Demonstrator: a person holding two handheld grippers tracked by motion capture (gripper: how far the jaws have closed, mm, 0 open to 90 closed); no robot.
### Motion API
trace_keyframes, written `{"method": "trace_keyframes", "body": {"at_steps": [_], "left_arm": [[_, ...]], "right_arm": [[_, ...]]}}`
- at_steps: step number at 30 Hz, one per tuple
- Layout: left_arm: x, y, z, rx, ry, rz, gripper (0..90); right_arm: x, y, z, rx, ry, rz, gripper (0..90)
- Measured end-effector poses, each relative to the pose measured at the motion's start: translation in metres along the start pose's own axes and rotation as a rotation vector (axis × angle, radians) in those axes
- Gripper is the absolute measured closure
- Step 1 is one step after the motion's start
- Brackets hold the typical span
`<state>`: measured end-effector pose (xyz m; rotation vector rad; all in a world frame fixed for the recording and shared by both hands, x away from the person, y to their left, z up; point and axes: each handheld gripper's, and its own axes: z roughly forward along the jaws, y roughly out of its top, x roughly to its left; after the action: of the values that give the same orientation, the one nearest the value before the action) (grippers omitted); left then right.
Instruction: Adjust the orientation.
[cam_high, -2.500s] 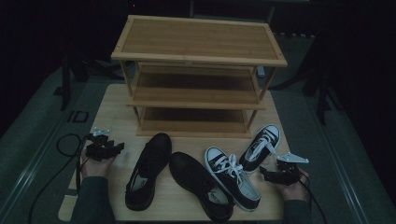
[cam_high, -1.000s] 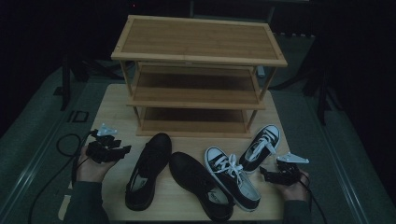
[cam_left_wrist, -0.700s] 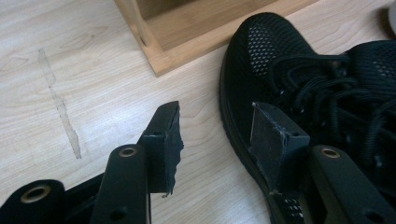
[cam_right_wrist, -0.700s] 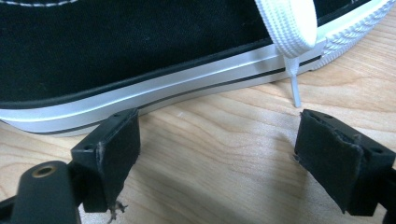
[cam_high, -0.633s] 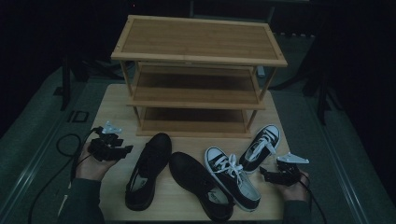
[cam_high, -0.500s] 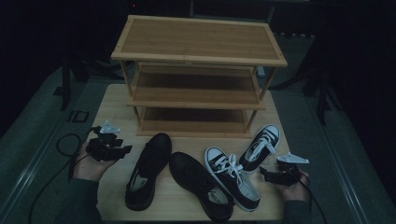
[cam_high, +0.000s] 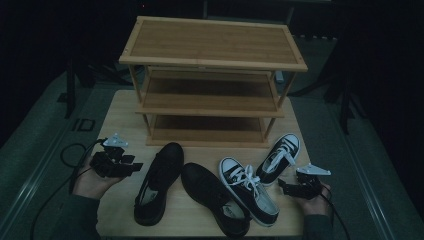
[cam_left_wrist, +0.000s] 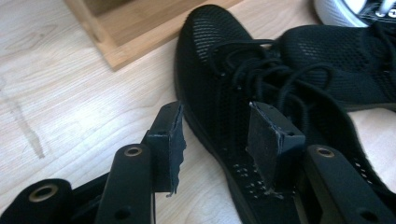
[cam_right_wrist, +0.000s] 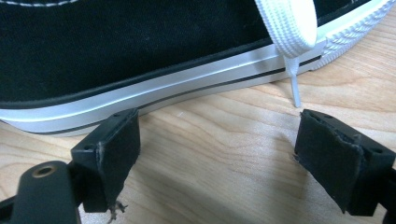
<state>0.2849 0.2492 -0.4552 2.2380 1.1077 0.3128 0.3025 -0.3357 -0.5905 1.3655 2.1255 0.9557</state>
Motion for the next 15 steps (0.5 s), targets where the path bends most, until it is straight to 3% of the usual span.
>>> {"method": "trace_keyframes", "body": {"at_steps": [6,15], "left_arm": [[-0.006,0.003,0.000,0.002,-0.026,0.044,55.2],[-0.014,0.006,-0.003,0.009,-0.038,0.060,55.3]], "right_arm": [[0.000,0.000,0.000,0.000,0.000,0.000,14.0],[0.000,0.000,0.000,0.000,0.000,0.000,14.0]]}}
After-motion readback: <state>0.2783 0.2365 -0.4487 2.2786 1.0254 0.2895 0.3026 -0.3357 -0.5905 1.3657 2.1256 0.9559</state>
